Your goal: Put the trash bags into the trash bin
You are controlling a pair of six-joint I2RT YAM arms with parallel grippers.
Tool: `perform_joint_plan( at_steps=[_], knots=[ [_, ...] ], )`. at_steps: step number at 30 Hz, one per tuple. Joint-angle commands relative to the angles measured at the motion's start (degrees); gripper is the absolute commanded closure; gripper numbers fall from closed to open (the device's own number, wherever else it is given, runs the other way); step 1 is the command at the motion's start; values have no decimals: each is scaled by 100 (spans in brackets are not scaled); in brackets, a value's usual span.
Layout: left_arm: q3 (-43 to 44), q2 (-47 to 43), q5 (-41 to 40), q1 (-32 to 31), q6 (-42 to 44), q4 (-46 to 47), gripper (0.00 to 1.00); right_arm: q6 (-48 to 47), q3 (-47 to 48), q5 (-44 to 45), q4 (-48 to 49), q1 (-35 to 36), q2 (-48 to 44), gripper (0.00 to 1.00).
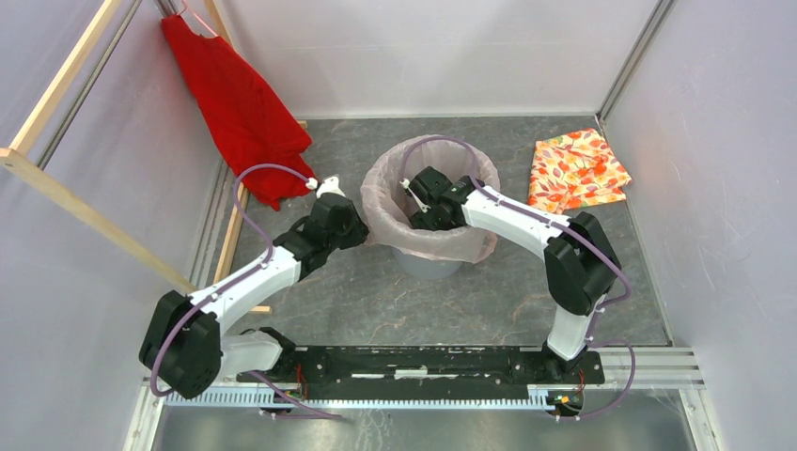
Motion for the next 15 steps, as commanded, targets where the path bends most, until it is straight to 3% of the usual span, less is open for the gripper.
perform_joint_plan(
  at_steps=[1, 15],
  knots=[
    [267, 0, 35, -6, 7, 41, 71, 91, 173, 75, -12, 31, -224, 19],
    [601, -90, 26, -4, 320, -445, 70, 154, 406, 173, -4, 67, -187, 19]
  ],
)
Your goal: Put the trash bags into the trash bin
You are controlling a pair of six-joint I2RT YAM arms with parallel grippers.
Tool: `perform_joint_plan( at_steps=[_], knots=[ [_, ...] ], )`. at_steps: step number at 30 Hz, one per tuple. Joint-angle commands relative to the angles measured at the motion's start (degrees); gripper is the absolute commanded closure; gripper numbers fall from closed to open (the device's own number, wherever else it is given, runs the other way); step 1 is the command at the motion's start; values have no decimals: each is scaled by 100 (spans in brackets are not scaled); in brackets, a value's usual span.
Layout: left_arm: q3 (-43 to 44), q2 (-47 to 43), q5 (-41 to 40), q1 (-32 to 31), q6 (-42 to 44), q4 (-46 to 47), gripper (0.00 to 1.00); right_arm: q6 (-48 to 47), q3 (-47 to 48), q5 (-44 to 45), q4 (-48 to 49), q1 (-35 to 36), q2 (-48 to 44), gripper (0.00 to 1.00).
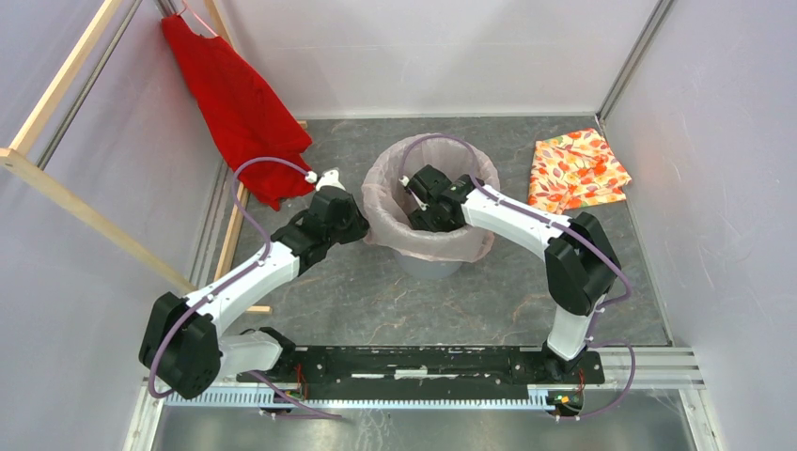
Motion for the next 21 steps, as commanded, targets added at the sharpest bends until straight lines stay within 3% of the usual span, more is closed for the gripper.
perform_joint_plan(
  at_steps=[1, 21],
  knots=[
    [214, -67, 23, -1, 330, -83, 70, 99, 393, 63, -30, 26, -160, 18],
    [34, 1, 112, -11, 303, 71, 71, 101, 2, 92, 188, 26, -561, 21]
  ],
)
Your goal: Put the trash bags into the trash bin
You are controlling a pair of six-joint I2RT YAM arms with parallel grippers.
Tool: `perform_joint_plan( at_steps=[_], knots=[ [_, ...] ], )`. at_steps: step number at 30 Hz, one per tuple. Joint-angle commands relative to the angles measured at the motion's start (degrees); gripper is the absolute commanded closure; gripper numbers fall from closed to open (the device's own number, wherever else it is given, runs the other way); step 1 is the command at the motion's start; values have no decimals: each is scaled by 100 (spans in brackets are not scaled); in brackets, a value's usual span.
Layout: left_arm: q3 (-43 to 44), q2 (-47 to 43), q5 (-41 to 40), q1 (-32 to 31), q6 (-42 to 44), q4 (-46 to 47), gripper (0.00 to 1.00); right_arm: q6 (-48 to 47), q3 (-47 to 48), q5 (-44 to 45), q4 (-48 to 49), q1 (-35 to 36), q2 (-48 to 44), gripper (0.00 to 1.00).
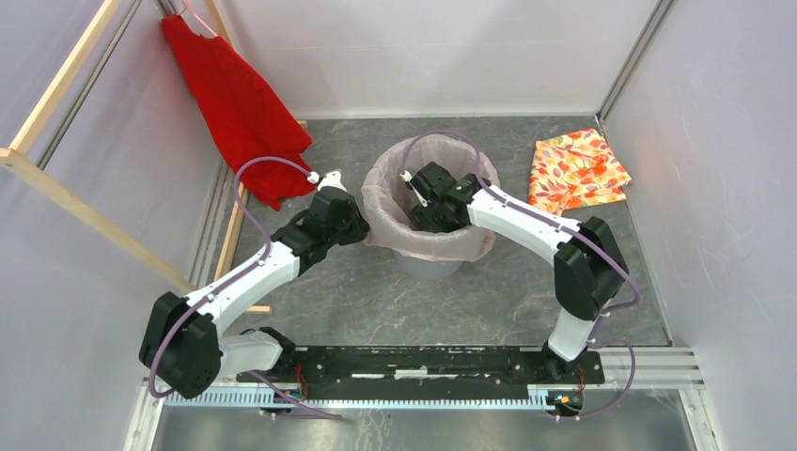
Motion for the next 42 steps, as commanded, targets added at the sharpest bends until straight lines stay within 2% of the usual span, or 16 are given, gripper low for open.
perform_joint_plan(
  at_steps=[1, 14, 20, 26, 33, 42],
  knots=[
    [36, -4, 33, -9, 147, 166, 71, 66, -8, 108, 55, 26, -341, 21],
    [129, -67, 85, -11, 195, 155, 71, 67, 200, 247, -29, 62, -367, 22],
    [126, -124, 54, -9, 189, 126, 71, 86, 326, 50, -16, 6, -367, 23],
    [145, -110, 48, -9, 203, 127, 71, 199, 494, 76, 2, 318, -390, 23],
    [151, -116, 47, -9, 214, 119, 71, 149, 639, 285, -133, 197, -462, 22],
    [187, -123, 35, -9, 227, 100, 71, 200, 942, 45, -168, 188, -640, 22]
  ],
)
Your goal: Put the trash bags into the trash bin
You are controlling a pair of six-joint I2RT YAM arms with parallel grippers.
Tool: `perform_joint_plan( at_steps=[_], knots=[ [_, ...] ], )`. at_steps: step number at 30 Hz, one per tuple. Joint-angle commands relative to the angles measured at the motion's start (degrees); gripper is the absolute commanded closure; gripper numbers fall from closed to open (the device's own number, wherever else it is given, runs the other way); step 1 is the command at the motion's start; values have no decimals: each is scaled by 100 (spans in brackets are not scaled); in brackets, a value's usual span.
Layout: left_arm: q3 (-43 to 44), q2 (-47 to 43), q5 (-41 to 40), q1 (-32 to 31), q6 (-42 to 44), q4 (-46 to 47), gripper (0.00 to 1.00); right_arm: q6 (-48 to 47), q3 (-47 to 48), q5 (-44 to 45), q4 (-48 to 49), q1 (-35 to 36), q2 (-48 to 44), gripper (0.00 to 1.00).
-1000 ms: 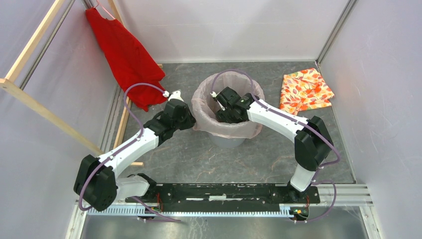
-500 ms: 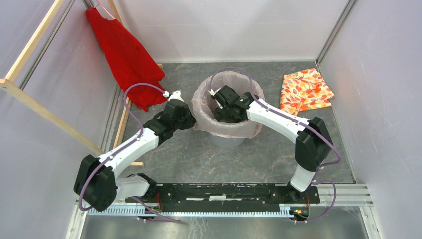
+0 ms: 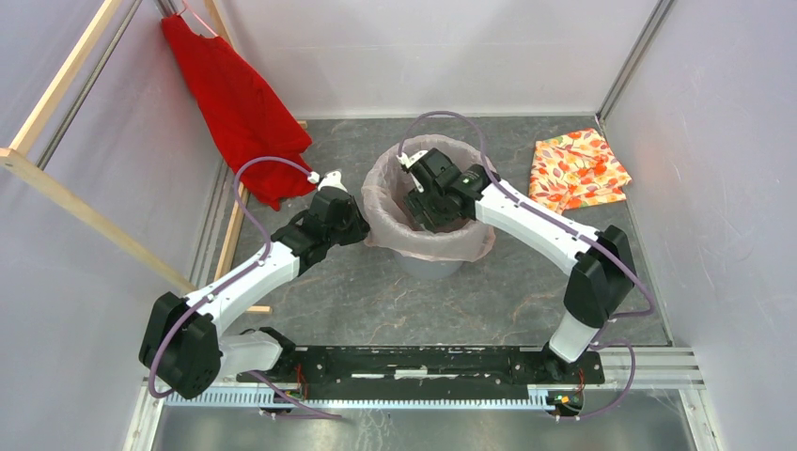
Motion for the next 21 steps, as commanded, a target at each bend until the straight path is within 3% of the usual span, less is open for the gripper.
perform_joint_plan(
  at_steps=[1, 21],
  knots=[
    [188, -116, -24, -9, 227, 92, 71, 100, 443, -107, 7, 47, -343, 22],
    [487, -306, -332, -14, 423, -304, 69, 131, 1176, -427, 119, 56, -920, 16]
  ],
)
